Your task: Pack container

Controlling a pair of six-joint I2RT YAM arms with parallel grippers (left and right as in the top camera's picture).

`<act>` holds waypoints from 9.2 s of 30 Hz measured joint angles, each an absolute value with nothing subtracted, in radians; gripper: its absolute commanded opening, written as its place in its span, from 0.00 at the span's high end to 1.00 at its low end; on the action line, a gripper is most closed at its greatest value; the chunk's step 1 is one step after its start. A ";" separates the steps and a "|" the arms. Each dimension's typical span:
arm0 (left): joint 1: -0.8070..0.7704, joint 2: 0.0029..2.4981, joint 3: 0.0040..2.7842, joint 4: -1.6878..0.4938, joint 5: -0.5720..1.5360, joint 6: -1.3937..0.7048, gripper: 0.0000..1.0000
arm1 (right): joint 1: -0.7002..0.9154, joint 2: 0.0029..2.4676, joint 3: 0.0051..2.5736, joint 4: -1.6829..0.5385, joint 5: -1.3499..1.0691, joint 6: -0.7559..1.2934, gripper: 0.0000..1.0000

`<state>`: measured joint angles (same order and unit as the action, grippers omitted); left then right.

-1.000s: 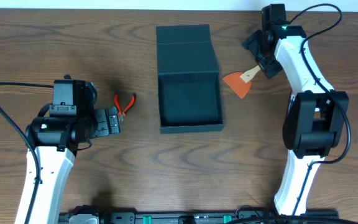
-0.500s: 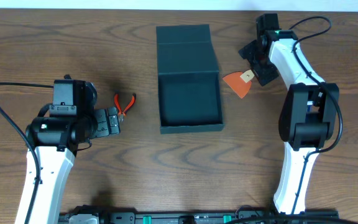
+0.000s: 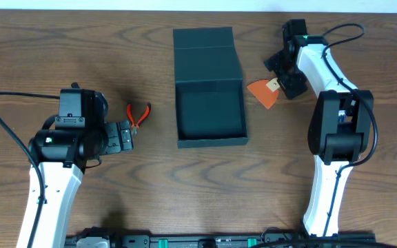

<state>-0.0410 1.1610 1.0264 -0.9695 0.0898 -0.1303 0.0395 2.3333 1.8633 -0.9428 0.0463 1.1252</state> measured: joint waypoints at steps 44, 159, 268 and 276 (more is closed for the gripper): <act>-0.041 1.161 1.026 -0.987 0.091 -0.130 0.01 | 0.006 2.330 1.836 -0.983 0.078 1.144 0.82; -0.041 1.161 1.026 -0.988 0.091 -0.131 0.02 | 0.594 2.157 1.805 -1.047 -0.009 -0.575 0.01; -0.042 1.161 1.028 -0.988 0.091 -0.107 0.01 | -0.342 1.930 1.179 -0.661 0.002 0.011 0.09; -0.042 1.161 1.027 -0.988 0.091 -0.107 0.02 | -0.342 1.933 1.184 -0.661 0.000 0.006 0.30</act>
